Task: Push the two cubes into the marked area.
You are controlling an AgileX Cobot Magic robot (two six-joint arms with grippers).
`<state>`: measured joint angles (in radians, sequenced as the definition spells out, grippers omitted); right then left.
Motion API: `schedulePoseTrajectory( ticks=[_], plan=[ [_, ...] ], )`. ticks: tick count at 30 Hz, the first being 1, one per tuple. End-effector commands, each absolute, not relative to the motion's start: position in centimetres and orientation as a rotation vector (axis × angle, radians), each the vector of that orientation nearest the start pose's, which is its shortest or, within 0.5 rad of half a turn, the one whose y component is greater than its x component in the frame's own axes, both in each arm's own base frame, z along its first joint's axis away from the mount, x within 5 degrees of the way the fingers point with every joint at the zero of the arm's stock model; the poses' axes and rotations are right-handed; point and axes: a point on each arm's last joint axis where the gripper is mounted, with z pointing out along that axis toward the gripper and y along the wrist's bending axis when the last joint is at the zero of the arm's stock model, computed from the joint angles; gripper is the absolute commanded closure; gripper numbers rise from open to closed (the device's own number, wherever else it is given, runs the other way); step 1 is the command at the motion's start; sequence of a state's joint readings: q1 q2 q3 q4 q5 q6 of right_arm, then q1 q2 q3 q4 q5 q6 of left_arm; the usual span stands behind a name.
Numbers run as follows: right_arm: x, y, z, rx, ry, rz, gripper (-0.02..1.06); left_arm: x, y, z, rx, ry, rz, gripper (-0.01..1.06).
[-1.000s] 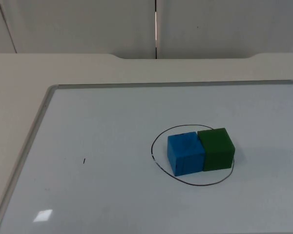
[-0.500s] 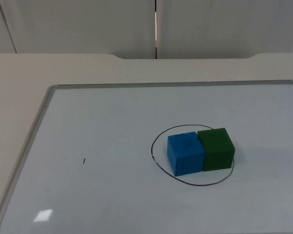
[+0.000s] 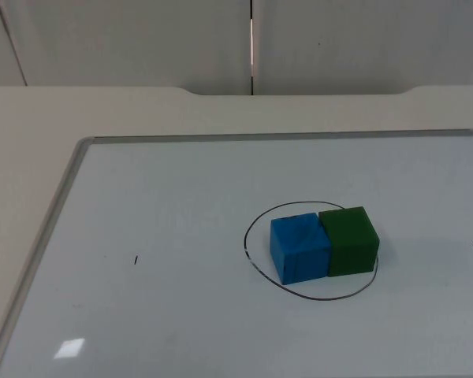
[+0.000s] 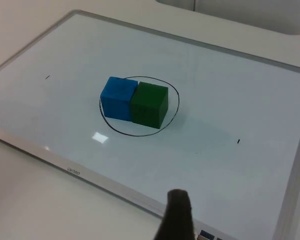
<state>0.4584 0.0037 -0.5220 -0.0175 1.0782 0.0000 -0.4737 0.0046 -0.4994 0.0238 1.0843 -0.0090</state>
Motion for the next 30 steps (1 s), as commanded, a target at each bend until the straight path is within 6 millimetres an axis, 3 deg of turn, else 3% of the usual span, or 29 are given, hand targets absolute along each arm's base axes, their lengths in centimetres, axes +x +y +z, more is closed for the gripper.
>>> schedulePoseTrajectory(
  ticks=[1, 4, 8, 11, 15, 20, 21, 24, 26, 30],
  plan=[
    [-0.58, -0.5, 28.0, -0.479, 2.001, 0.256, 0.41, -0.32, 0.46, 27.46, 0.477, 2.019, -0.259, 1.05],
    [-0.58, -0.5, 28.0, -0.479, 2.001, 0.256, 0.35, -0.32, 0.46, 27.46, 0.477, 2.019, -0.259, 1.05],
    [-0.58, -0.5, 28.0, -0.479, 2.001, 0.256, 0.09, -0.32, 0.46, 27.46, 0.477, 2.019, -0.259, 1.05],
    [-0.58, -0.5, 28.0, -0.479, 2.001, 0.256, -0.01, -0.32, 0.46, 27.46, 0.477, 2.019, -0.259, 1.05],
    [-0.58, -0.5, 28.0, -0.479, 2.001, 0.256, -0.01, -0.32, 0.45, 27.46, 0.477, 2.019, -0.259, 0.95],
    [-0.58, -0.5, 28.0, -0.477, 2.001, 0.257, -0.01, -0.32, 0.45, 27.46, 0.477, 2.019, -0.259, 0.48],
    [-0.58, -0.5, 28.0, -0.477, 2.001, 0.257, -0.01, -0.32, 0.45, 27.46, 0.477, 2.019, -0.259, 0.48],
    [-0.58, -0.5, 28.0, -0.477, 2.001, 0.257, -0.01, -0.32, 0.45, 27.46, 0.477, 2.019, -0.259, 0.23],
    [-0.58, -0.5, 28.0, -0.471, 2.003, 0.261, -0.01, -0.32, 0.45, 27.46, 0.477, 2.019, -0.259, 0.14],
    [-0.58, -0.5, 28.0, -0.471, 2.003, 0.261, -0.01, -0.32, 0.45, 27.46, 0.477, 2.019, -0.259, 0.12]
  ],
)
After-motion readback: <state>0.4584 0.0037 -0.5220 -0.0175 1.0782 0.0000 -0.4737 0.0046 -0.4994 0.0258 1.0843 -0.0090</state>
